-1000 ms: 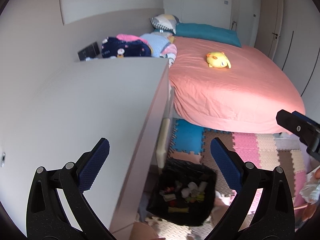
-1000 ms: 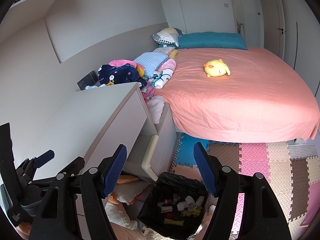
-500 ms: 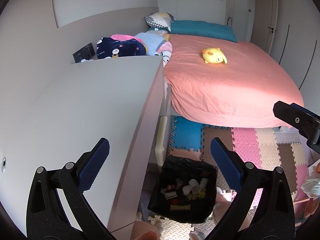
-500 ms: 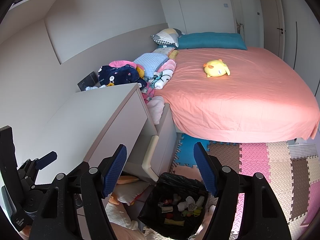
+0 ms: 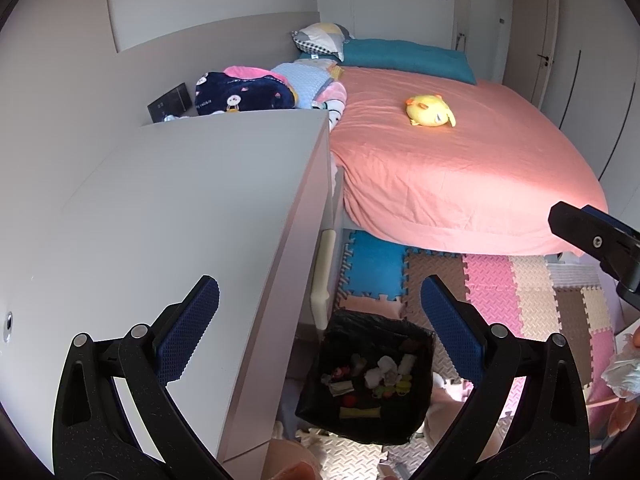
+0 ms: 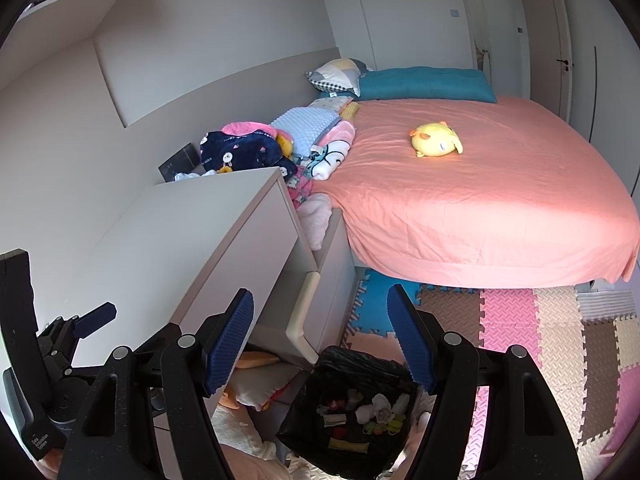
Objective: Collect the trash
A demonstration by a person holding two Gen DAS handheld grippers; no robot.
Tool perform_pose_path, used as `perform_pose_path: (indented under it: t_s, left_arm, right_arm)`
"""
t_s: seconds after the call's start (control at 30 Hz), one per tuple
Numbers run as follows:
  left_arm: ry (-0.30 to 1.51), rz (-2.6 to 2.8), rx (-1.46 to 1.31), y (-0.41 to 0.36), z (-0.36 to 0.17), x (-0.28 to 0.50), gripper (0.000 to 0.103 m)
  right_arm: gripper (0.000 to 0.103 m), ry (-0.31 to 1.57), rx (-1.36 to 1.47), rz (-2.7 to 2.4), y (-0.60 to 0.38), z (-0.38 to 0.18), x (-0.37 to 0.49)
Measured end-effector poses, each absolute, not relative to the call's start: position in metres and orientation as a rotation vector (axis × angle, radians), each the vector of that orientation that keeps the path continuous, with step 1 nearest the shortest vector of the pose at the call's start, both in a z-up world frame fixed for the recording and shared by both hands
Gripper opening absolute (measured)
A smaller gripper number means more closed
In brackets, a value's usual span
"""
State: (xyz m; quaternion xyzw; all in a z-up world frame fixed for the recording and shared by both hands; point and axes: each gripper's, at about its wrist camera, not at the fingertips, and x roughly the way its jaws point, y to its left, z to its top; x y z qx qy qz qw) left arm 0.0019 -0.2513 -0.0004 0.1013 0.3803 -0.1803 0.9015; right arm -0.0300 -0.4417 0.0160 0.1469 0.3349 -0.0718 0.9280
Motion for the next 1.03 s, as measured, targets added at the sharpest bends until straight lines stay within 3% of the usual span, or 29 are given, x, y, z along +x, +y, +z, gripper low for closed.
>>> perform_pose_path:
  t_s: [1.03]
  left_arm:
    - [0.781, -0.389, 0.226, -0.253, 0.001, -0.002, 0.097]
  right_arm:
    - [0.07, 0.677, 0.288, -0.145, -0.436, 0.021, -0.032]
